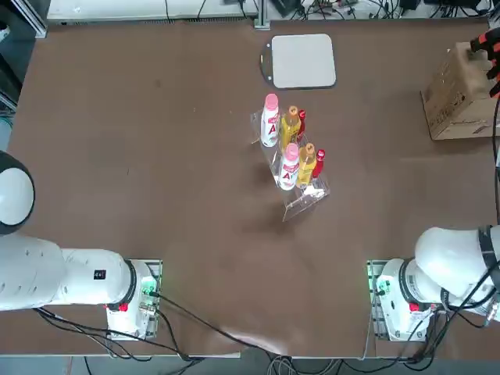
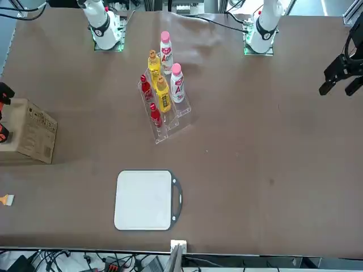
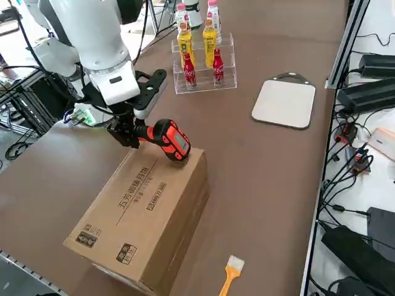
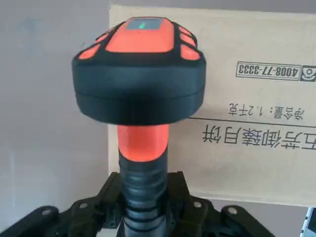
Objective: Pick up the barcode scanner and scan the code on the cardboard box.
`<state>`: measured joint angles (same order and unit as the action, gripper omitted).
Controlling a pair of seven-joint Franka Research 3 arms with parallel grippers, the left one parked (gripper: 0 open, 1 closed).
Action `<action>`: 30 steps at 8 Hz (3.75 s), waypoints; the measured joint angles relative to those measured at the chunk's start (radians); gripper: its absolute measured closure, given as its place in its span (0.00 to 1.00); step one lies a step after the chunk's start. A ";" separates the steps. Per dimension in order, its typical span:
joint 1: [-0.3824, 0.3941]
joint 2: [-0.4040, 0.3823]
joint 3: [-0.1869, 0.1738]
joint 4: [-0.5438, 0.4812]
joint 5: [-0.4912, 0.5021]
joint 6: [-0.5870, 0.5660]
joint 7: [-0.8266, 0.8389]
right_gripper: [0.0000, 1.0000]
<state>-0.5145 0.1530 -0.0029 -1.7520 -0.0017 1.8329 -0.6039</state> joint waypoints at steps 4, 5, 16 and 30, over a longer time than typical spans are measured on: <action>-0.001 -0.001 0.004 0.001 0.001 -0.001 -0.001 0.57; 0.003 -0.005 0.015 0.005 0.004 -0.006 0.010 0.57; 0.552 -0.046 0.049 -0.428 0.072 0.458 0.704 0.57; 0.572 0.088 0.041 -0.646 0.072 0.829 0.684 0.27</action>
<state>0.0572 0.2413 0.0378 -2.3980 0.0701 2.6618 0.0801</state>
